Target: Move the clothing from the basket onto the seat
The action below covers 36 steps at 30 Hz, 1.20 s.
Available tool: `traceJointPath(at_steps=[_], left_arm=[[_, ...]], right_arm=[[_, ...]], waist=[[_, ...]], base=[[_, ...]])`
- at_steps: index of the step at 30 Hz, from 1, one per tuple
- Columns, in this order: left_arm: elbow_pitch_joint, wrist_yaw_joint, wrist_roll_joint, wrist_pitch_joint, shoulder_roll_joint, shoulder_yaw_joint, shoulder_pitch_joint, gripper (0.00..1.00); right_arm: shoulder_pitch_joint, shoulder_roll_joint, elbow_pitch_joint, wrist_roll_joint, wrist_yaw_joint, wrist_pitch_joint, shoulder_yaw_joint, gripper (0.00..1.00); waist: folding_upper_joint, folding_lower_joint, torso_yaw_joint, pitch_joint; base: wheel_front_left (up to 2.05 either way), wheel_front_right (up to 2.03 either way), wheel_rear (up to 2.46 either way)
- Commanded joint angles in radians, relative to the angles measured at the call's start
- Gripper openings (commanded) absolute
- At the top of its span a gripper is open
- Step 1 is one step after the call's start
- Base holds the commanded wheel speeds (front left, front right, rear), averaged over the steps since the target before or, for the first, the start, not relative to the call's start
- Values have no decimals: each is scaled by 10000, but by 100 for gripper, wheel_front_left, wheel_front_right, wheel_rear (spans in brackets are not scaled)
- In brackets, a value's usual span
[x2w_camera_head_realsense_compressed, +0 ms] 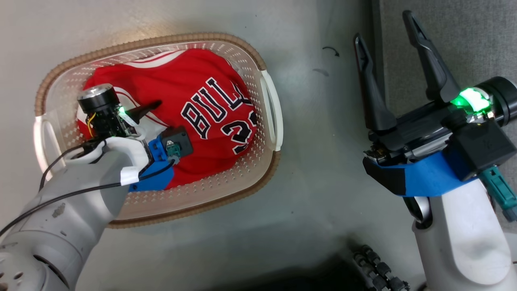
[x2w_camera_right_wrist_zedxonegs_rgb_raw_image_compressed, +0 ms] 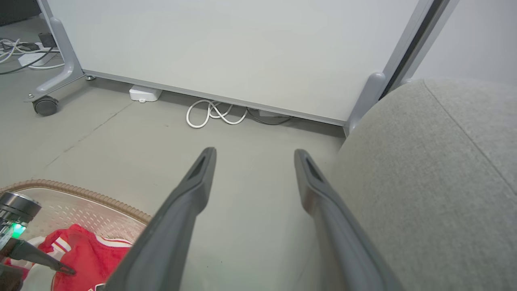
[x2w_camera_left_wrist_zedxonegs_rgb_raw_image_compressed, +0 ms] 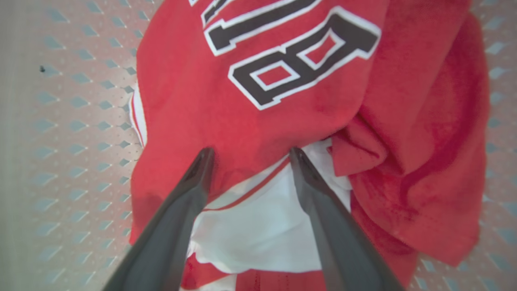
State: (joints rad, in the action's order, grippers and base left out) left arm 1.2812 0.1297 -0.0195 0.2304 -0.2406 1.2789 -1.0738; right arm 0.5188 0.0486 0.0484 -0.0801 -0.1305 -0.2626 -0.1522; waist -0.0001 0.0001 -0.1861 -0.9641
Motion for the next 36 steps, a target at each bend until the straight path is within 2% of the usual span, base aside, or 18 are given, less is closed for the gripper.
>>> traceJointPath(at_steps=[1,14,15,16,17,26,36], left_arm=[[27,8,39,-11,-49,28,-274,100],[82,8,212,-190,254,34,-596,100],[85,8,171,-199,301,35,-599,93],[85,8,213,-218,346,35,-615,35],[85,8,254,-234,380,35,-626,0],[75,8,89,127,588,35,-629,0],[-852,-81,-736,362,736,-385,-96,0]], right_arm=[[-71,31,87,-57,-5,-36,35,100],[-480,31,584,-202,-5,-35,198,100],[-504,31,606,-212,-5,-35,216,100],[-515,31,630,-224,-5,-35,236,100],[-522,32,639,-230,-5,-36,260,100],[-352,32,584,-274,-5,-35,331,100],[-436,32,156,-325,-5,-36,405,100]], waist=[[1,-1,-58,-114],[1,-1,-21,-563],[1,-1,-2,-567],[1,-1,15,-571],[1,-1,31,-572],[1,-1,229,-327],[1,-1,686,833]], base=[[0,0,0],[0,0,0],[0,0,0],[0,0,0],[0,0,0],[0,0,0],[0,0,0]])
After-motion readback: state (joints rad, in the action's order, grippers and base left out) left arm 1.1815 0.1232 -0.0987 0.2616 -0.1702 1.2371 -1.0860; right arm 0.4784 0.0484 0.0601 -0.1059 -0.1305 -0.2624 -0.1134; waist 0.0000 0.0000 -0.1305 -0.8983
